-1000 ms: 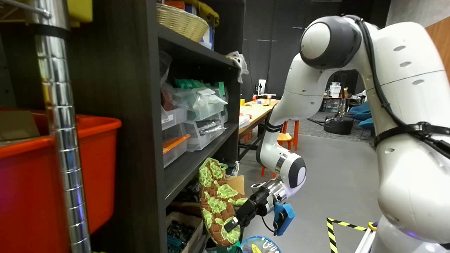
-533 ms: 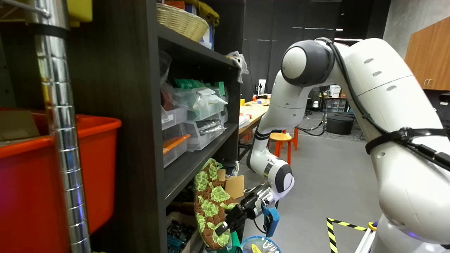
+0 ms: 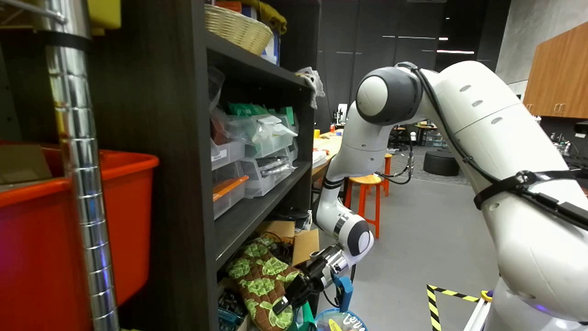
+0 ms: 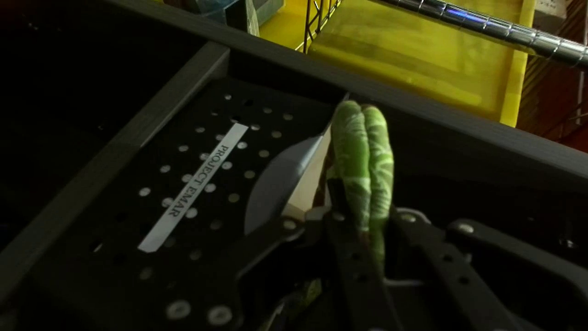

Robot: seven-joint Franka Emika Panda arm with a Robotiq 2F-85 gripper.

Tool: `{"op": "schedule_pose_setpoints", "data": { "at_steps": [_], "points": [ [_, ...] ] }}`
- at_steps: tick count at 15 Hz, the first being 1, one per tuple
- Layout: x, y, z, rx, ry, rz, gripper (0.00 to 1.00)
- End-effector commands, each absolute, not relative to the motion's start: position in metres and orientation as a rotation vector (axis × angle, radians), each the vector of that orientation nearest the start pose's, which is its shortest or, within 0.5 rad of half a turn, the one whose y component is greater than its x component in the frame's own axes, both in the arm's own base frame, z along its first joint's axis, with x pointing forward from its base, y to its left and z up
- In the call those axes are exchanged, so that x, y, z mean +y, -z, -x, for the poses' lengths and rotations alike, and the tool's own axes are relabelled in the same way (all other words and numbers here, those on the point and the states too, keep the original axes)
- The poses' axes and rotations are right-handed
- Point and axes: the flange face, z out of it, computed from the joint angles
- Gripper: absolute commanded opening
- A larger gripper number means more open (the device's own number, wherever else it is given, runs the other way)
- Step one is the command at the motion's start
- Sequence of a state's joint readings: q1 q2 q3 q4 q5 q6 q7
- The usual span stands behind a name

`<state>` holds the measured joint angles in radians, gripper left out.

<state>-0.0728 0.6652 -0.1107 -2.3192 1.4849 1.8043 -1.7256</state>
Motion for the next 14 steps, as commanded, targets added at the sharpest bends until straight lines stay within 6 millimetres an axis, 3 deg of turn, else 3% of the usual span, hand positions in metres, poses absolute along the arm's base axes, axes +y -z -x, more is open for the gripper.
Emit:
{"op": "schedule_pose_setpoints", "data": {
  "at_steps": [1, 14],
  "points": [
    [0.009, -0.045, -0.423, -0.200, 0.279, 1.907, 0.04],
    [0.051, -0.034, -0.387, -0.440, 0.232, 1.893, 0.04]
  ]
}}
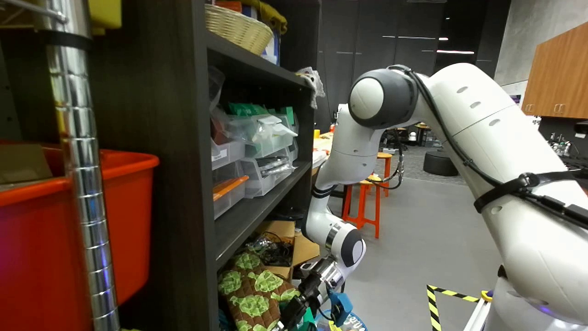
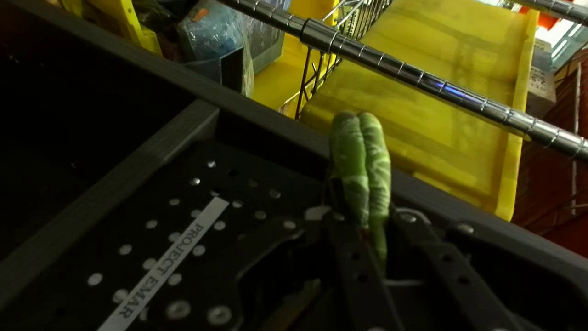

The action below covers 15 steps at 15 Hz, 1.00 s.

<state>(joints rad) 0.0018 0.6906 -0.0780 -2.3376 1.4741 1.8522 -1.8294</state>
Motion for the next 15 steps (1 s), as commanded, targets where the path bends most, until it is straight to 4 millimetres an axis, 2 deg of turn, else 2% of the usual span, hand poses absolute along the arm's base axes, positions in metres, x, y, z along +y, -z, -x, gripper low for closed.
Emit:
{"op": "schedule_pose_setpoints", "data": {
  "at_steps": [1, 10, 15],
  "points": [
    [0.054, -0.034, -0.383, -0.463, 0.230, 1.887, 0.04],
    [0.057, -0.042, -0.354, -0.675, 0.294, 1.796, 0.04],
    [0.060, -0.048, -0.348, -0.717, 0.306, 1.751, 0.04]
  ]
}}
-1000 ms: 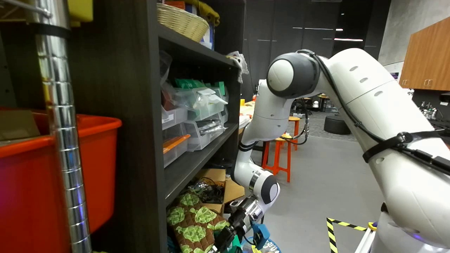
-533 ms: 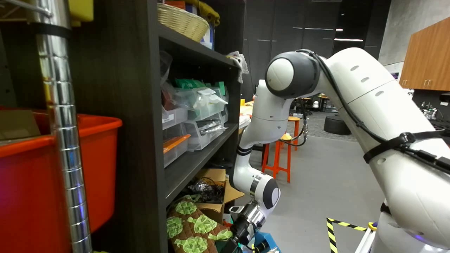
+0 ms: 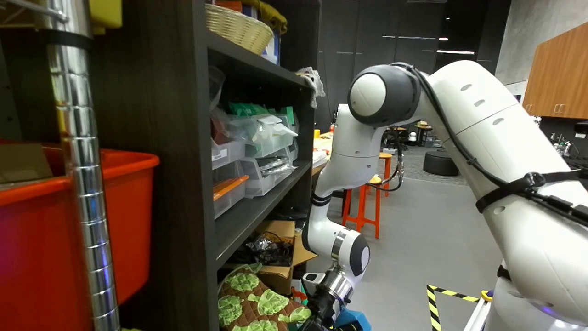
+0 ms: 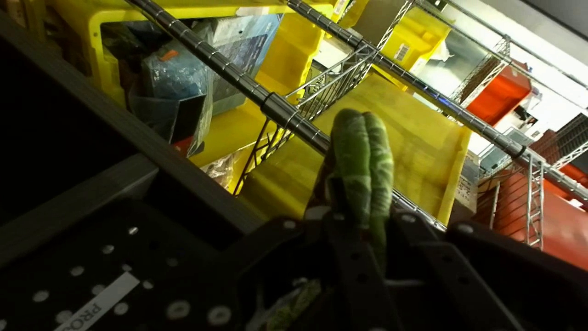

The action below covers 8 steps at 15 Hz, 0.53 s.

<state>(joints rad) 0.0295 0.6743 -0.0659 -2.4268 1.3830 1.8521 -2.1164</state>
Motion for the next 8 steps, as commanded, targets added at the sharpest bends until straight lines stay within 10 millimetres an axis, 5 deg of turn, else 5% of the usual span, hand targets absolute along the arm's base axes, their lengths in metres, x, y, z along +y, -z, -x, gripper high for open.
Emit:
{"op": "schedule_pose_setpoints", "data": {
  "at_steps": [1, 8],
  "points": [
    [0.060, -0.052, -0.349, -0.717, 0.314, 1.738, 0.04],
    [0.069, -0.091, -0.384, -0.729, 0.460, 1.648, 0.04]
  ]
}}
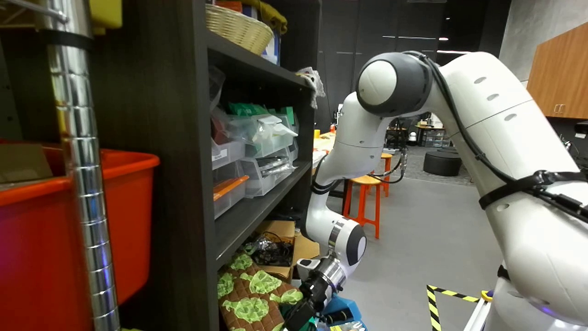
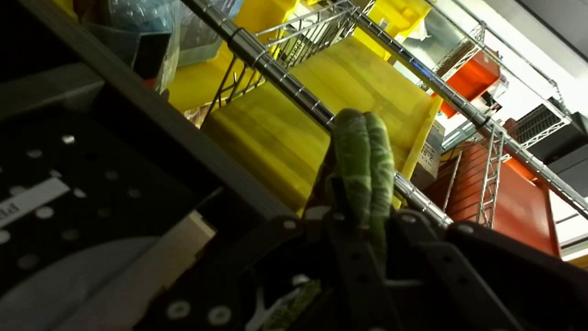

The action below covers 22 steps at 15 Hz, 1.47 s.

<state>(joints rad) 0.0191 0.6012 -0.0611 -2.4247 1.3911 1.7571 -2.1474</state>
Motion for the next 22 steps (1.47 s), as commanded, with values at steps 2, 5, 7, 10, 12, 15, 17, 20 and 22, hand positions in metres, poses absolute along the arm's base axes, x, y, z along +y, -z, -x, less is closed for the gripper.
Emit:
{"op": "schedule_pose_setpoints", "data": {
  "at_steps": [2, 5, 7, 10, 12, 15, 17, 20, 22],
  "points": [
    [0.069, -0.100, -0.397, -0.726, 0.477, 1.629, 0.04],
    [0.069, -0.111, -0.413, -0.730, 0.500, 1.603, 0.04],
    [0.068, -0.116, -0.425, -0.724, 0.510, 1.586, 0.04],
    [0.068, -0.122, -0.443, -0.711, 0.523, 1.576, 0.04],
    [0.071, -0.124, -0.455, -0.702, 0.533, 1.578, 0.04],
    [0.074, -0.123, -0.472, -0.674, 0.560, 1.611, 0.40],
    [0.075, -0.123, -0.478, -0.671, 0.571, 1.617, 0.50],
    [0.074, -0.123, -0.481, -0.674, 0.580, 1.625, 0.70],
    [0.072, -0.123, -0.481, -0.679, 0.586, 1.630, 0.84]
  ]
}}
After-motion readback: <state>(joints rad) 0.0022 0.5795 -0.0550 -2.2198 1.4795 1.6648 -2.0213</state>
